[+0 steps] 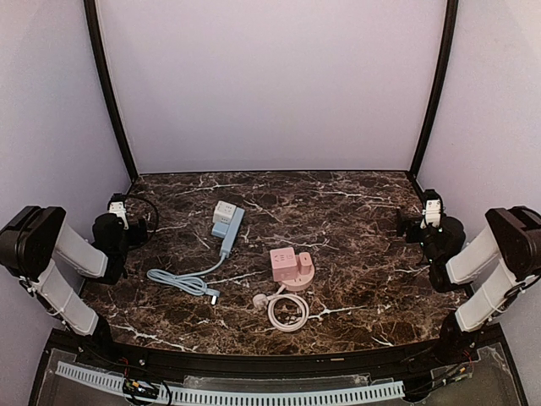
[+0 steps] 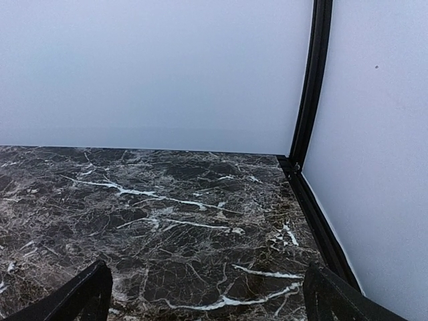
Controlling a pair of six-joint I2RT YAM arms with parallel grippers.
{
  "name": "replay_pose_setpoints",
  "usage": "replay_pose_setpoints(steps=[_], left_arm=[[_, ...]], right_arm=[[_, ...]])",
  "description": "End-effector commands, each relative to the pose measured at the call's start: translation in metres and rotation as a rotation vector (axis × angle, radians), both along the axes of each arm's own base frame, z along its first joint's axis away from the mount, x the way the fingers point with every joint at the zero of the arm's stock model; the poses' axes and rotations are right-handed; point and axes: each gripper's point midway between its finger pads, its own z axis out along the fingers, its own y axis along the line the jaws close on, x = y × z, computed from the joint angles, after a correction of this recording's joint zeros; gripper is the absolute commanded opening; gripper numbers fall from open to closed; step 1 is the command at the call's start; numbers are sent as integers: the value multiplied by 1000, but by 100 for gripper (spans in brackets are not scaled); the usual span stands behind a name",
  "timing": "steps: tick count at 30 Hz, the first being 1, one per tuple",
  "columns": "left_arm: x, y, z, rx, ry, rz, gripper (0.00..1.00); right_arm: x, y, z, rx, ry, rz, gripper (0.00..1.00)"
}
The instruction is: Insert the plug
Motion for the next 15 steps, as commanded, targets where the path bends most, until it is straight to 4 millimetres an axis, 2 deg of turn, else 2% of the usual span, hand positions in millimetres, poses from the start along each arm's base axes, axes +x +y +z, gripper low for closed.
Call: replay_pose_setpoints(steps=[1,15], left_arm=[[3,0,8,-9,-29,-1,99],[3,0,8,-9,-30,-2,99]], right_arm=[[3,-3,11,15,-41,-18,99],[3,-2,11,15,-42,-13,99]])
